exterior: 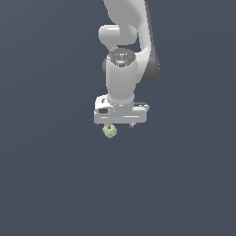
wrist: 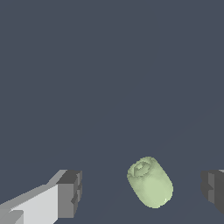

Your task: Pick up the object and move it to a goal position.

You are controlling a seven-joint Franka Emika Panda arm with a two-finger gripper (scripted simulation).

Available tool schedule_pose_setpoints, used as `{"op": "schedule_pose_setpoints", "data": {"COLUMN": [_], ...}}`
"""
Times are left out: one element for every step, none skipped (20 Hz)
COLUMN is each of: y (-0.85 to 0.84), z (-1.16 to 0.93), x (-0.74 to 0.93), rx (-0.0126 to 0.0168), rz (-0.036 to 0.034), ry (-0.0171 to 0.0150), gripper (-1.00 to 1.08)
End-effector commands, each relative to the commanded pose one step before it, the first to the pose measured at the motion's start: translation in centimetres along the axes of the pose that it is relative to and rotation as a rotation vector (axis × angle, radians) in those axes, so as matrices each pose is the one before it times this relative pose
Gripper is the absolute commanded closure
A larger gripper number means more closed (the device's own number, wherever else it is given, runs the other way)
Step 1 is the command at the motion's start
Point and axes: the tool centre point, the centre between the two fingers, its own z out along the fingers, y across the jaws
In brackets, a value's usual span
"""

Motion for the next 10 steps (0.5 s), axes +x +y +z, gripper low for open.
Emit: {"op": "schedule_pose_setpoints", "data": {"y": [0.001, 0.063, 0.178, 0.297, 0.415, 0.534, 0.559, 0.461, 0.351, 0.232], "z": [0.000, -0.004, -0.054, -0.077, -0.108, -0.144, -0.162, -0.147, -0.130, -0.106], "x": [0.000, -0.003, -0.018, -0.026, -0.036, -0.046, -0.045, -0.031, -0.016, 0.000], "rx": [0.00000, 0.00000, -0.00169, -0.00228, -0.00312, -0.00398, -0.00422, -0.00350, -0.00276, -0.00188], "rz": [0.00000, 0.00000, 0.00033, 0.00056, 0.00095, 0.00161, 0.00236, 0.00274, 0.00305, 0.00310], "ry": [0.00000, 0.00000, 0.00062, 0.00082, 0.00112, 0.00143, 0.00153, 0.00130, 0.00109, 0.00084], "gripper": [-0.92, -0.92, -0.92, -0.92, -0.92, -0.92, -0.92, -0.92, -0.92, -0.92]}}
